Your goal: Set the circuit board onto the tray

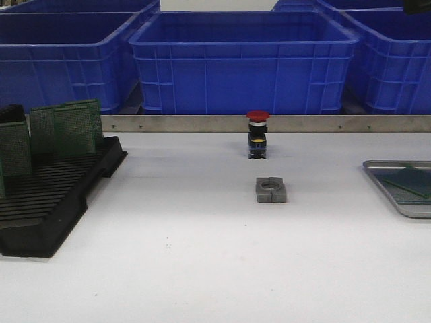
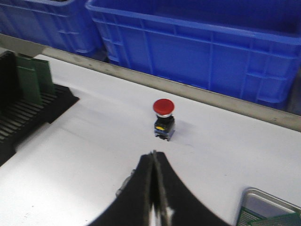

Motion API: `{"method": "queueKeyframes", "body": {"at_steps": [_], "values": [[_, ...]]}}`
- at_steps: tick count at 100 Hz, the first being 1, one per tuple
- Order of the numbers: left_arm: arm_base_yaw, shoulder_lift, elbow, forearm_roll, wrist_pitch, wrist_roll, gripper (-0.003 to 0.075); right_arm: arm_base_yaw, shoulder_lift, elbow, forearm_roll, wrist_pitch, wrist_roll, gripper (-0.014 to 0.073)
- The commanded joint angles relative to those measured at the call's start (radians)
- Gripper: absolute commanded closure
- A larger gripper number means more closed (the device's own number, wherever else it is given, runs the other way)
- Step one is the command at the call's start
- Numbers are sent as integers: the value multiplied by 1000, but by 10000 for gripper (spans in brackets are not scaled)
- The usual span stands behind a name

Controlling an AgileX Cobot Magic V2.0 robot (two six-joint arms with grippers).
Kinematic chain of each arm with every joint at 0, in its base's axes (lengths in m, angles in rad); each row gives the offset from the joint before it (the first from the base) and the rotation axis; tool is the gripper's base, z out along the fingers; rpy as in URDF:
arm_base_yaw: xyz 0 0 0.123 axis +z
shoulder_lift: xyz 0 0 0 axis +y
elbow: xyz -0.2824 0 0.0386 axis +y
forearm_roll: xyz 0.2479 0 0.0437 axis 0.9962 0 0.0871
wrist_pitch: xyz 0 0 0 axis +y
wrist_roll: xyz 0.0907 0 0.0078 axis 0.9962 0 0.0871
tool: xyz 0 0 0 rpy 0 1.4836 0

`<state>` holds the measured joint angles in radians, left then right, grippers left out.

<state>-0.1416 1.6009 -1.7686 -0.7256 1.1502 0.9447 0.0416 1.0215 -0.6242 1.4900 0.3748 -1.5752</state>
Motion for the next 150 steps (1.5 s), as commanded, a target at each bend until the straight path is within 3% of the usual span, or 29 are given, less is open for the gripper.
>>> {"method": "queueKeyframes", "body": {"at_steps": [1, 33, 73, 115, 150], "values": [[2, -109, 46, -45, -135, -30, 741, 51, -61, -4, 41, -55, -19, 701], [2, -426, 495, -43, -529, -21, 741, 155, -265, 82, 62, -202, -22, 701], [2, -823, 1005, -89, -825, 76, 741, 155, -575, 200, 60, -218, -49, 701], [2, -1174, 1338, -117, -881, 78, 741, 155, -839, 333, 60, -193, -49, 701], [2, -1229, 1375, -120, -882, 78, 741, 155, -843, 340, 61, -156, -49, 701]]}}
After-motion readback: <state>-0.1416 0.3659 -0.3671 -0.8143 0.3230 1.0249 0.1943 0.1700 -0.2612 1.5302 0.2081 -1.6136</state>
